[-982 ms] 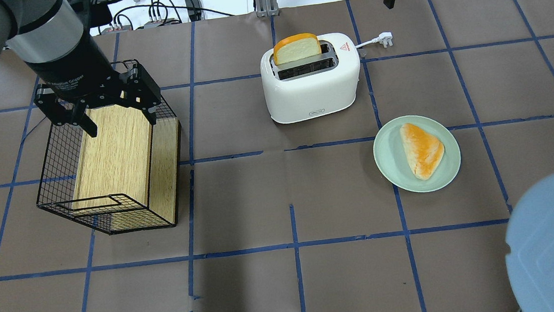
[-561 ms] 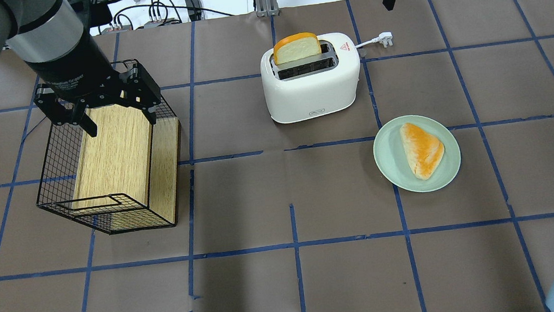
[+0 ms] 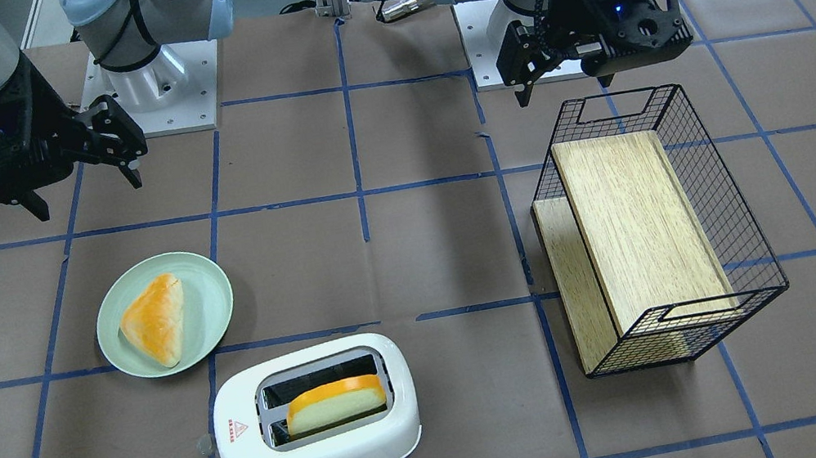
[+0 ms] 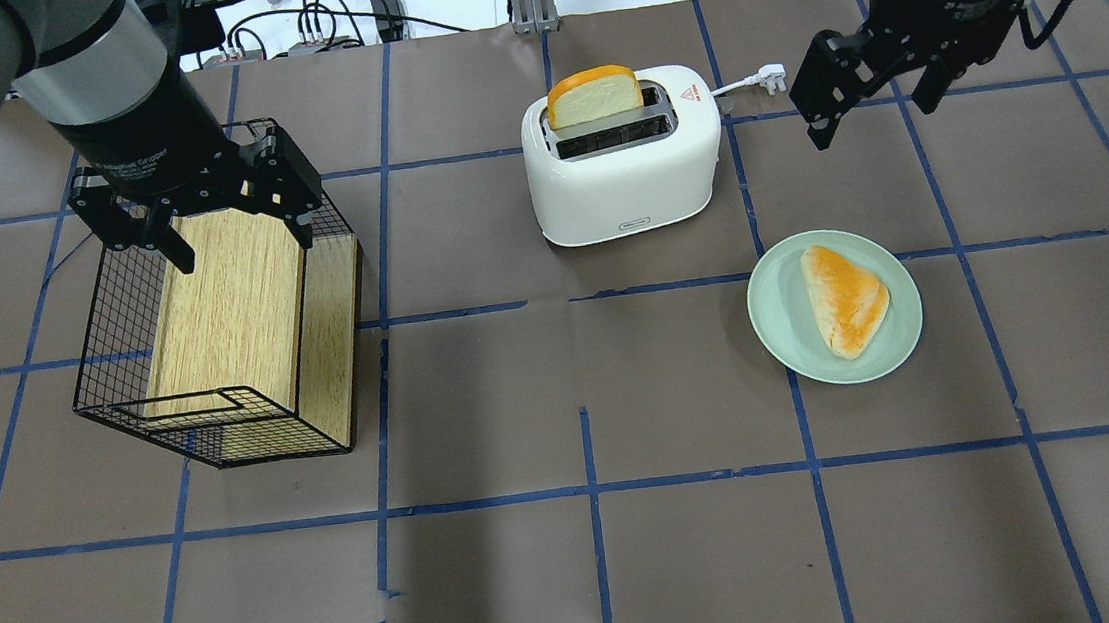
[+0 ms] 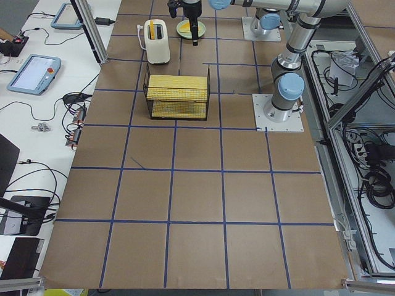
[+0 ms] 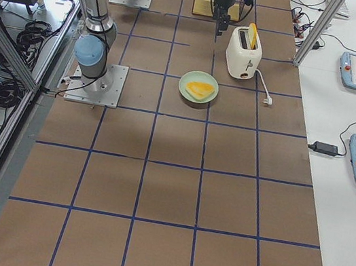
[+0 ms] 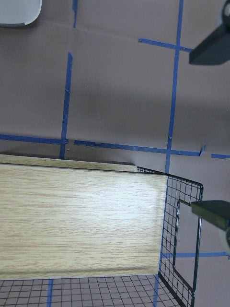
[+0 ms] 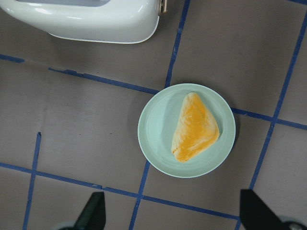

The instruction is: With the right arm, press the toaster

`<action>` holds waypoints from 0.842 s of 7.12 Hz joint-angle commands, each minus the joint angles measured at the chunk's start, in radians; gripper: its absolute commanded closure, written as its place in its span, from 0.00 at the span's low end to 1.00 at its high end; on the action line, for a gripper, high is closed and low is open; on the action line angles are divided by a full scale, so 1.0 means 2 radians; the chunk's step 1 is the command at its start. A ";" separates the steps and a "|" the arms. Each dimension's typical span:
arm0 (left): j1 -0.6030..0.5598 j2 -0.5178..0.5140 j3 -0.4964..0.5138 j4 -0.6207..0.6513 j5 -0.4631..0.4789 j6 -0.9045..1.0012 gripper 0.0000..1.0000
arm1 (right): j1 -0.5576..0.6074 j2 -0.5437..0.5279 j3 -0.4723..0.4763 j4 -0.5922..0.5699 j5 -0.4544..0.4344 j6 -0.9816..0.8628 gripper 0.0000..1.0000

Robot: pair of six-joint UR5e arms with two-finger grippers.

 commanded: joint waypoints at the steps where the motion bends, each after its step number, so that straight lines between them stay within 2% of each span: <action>1: 0.000 0.000 0.000 0.000 0.000 0.000 0.00 | -0.001 -0.008 0.014 -0.002 -0.006 0.030 0.00; 6: 0.000 0.000 0.000 0.001 0.000 0.000 0.00 | -0.002 -0.008 0.018 -0.003 -0.011 0.042 0.00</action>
